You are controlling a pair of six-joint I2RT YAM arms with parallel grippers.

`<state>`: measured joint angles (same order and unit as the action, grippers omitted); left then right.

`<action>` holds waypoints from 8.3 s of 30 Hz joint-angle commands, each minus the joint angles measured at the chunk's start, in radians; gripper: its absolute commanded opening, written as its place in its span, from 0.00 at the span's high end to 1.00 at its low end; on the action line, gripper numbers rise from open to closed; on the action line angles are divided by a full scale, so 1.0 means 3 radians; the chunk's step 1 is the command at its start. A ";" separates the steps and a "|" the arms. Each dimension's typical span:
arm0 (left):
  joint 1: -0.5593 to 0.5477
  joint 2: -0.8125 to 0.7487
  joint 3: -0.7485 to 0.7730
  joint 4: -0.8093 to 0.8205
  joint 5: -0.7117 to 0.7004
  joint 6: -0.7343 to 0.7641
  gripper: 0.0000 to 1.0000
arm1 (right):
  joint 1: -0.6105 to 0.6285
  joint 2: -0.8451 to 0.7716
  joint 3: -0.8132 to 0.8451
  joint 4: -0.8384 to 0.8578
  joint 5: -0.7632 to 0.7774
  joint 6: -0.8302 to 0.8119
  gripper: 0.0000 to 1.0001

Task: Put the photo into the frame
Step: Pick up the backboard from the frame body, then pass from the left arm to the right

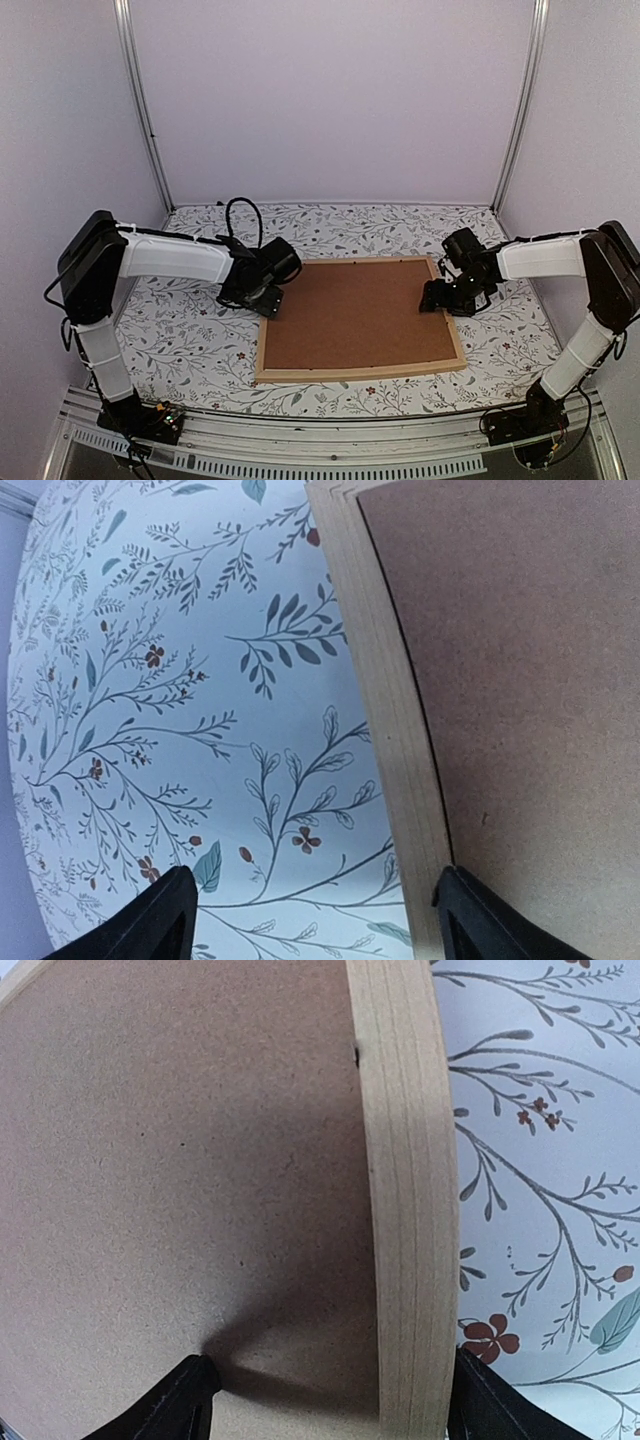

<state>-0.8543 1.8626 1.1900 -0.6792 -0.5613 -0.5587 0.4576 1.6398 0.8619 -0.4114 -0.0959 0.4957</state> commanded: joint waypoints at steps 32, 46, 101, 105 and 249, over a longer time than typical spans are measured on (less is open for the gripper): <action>0.0837 -0.0850 -0.1042 0.1362 0.2719 -0.0190 0.15 | 0.0040 -0.0138 -0.0178 0.0058 -0.0499 -0.0051 0.15; 0.0848 -0.0780 -0.1220 0.1609 0.3139 -0.0397 0.18 | 0.0039 -0.0109 -0.0267 0.0242 -0.0633 0.0031 0.15; 0.1002 -0.1189 -0.1365 0.3668 0.4692 -0.1355 0.25 | 0.0074 -0.0139 -0.0368 0.0586 -0.1085 0.0280 0.17; 0.0996 -0.1249 -0.1401 0.3700 0.4601 -0.1366 0.24 | 0.0073 -0.0118 -0.0373 0.0603 -0.1097 0.0280 0.17; 0.1472 -0.1522 -0.0960 0.2530 0.4931 -0.1268 1.00 | -0.0226 -0.0726 -0.0146 0.0323 -0.1318 0.0128 0.14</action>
<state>-0.4290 1.4727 0.8948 -0.0250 0.8658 -0.9409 0.3962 1.4334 0.7944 -0.3321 -0.4610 0.5343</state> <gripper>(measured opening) 0.036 0.862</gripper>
